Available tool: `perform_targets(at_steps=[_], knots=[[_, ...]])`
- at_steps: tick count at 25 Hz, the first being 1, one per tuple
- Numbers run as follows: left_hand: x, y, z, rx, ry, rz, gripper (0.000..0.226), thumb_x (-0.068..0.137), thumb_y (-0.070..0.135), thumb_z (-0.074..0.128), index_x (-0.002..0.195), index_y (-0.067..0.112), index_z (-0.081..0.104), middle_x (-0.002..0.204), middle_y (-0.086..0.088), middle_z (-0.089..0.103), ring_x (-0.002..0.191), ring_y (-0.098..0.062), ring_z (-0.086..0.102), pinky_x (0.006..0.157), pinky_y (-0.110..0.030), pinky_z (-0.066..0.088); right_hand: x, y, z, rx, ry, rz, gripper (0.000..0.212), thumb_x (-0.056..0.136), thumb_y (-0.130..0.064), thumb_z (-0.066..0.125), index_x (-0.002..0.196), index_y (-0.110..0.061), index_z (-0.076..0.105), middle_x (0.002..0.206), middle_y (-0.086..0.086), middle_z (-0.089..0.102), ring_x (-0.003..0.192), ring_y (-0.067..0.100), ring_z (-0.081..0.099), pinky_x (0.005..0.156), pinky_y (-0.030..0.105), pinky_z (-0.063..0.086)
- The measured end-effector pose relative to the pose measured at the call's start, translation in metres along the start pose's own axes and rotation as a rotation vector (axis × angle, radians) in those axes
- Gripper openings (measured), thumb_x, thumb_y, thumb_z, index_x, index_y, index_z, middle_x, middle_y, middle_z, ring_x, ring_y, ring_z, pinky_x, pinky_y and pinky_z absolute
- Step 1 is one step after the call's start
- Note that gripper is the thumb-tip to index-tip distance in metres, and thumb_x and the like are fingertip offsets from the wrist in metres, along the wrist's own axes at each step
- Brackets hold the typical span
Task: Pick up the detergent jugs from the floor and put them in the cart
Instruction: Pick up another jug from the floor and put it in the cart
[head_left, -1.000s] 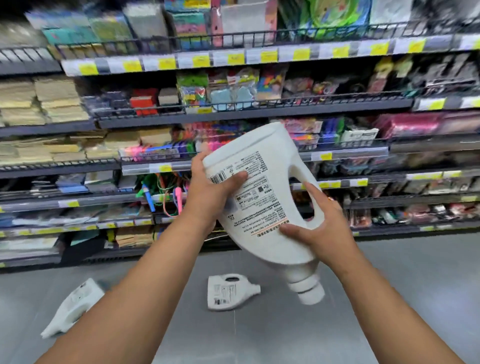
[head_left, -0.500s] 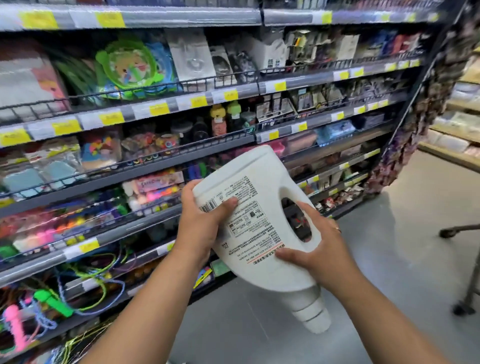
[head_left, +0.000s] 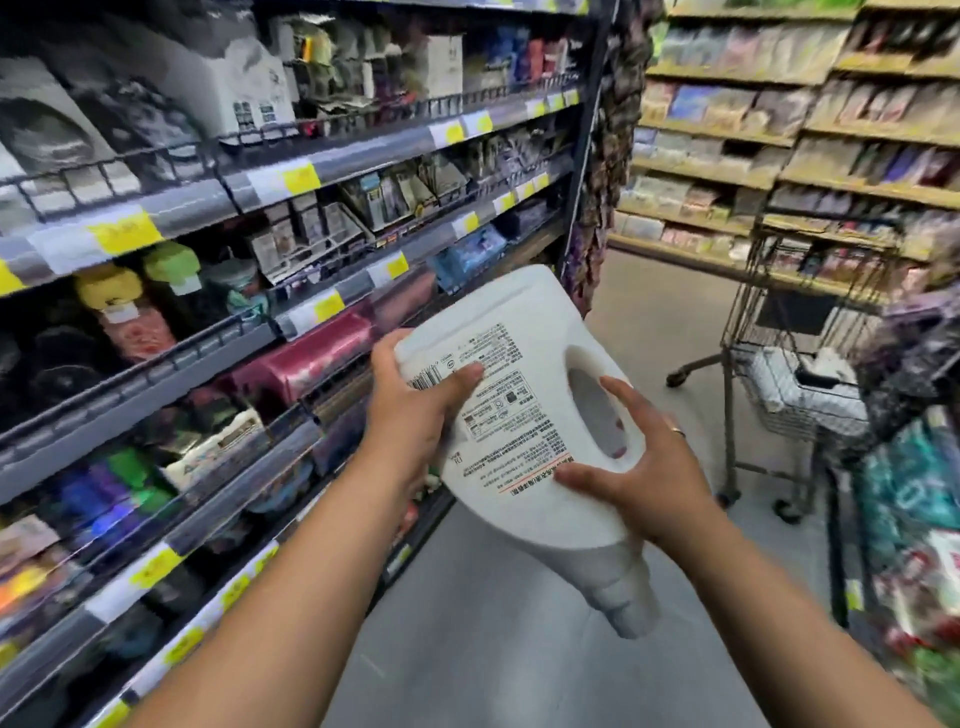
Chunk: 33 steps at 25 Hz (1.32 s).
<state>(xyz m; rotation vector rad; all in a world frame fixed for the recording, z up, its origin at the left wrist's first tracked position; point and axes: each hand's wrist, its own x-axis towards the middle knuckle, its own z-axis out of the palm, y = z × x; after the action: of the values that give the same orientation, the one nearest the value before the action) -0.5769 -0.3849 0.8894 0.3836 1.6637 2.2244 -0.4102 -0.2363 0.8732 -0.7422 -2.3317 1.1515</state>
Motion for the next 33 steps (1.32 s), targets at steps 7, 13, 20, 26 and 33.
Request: perform_targets(at_steps=[7,13,20,26,33], knots=[[0.114,-0.034,0.092,0.014,-0.243,-0.056,0.068,0.07,0.001,0.082,0.125,0.019,0.045,0.109,-0.006,0.066,0.098,-0.024,0.067,0.083,-0.043,0.058,0.07,0.04,-0.03,-0.003,0.198,0.196,0.105,0.036,-0.068,0.08,0.132,-0.06,0.037,0.123,-0.002,0.046,0.104,0.013,0.048,0.087,0.027,0.036],[0.181,-0.081,0.187,-0.011,-0.362,-0.134,0.061,0.07,0.003,0.082,0.114,0.027,0.048,0.108,-0.007,0.067,0.098,-0.025,0.069,0.084,-0.047,0.058,0.136,0.106,-0.076,0.004,0.301,0.252,0.106,0.031,-0.07,0.078,0.131,-0.057,0.042,0.132,-0.003,0.051,0.12,0.017,0.052,0.103,0.038,0.043],[0.262,-0.135,0.327,0.021,-0.393,-0.187,0.057,0.075,-0.003,0.078,0.112,0.028,0.047,0.108,-0.005,0.065,0.097,-0.024,0.068,0.078,-0.042,0.059,0.244,0.2,-0.156,0.016,0.332,0.286,0.092,0.033,-0.072,0.078,0.116,-0.071,0.04,0.133,0.002,0.053,0.12,0.017,0.053,0.104,0.039,0.043],[0.329,-0.169,0.437,0.081,-0.425,-0.225,0.067,0.076,-0.002,0.077,0.129,0.02,0.043,0.109,-0.001,0.066,0.092,-0.016,0.068,0.07,-0.029,0.059,0.331,0.269,-0.216,0.047,0.331,0.365,0.108,0.033,-0.073,0.079,0.133,-0.056,0.041,0.135,-0.002,0.051,0.118,0.016,0.052,0.101,0.04,0.044],[0.44,-0.229,0.546,0.12,-0.516,-0.314,0.061,0.077,-0.003,0.076,0.122,0.023,0.044,0.111,-0.007,0.065,0.095,-0.023,0.069,0.08,-0.042,0.061,0.448,0.341,-0.255,0.082,0.394,0.415,0.113,0.041,-0.059,0.088,0.142,-0.041,0.039,0.138,-0.015,0.046,0.125,0.009,0.046,0.103,0.031,0.037]])
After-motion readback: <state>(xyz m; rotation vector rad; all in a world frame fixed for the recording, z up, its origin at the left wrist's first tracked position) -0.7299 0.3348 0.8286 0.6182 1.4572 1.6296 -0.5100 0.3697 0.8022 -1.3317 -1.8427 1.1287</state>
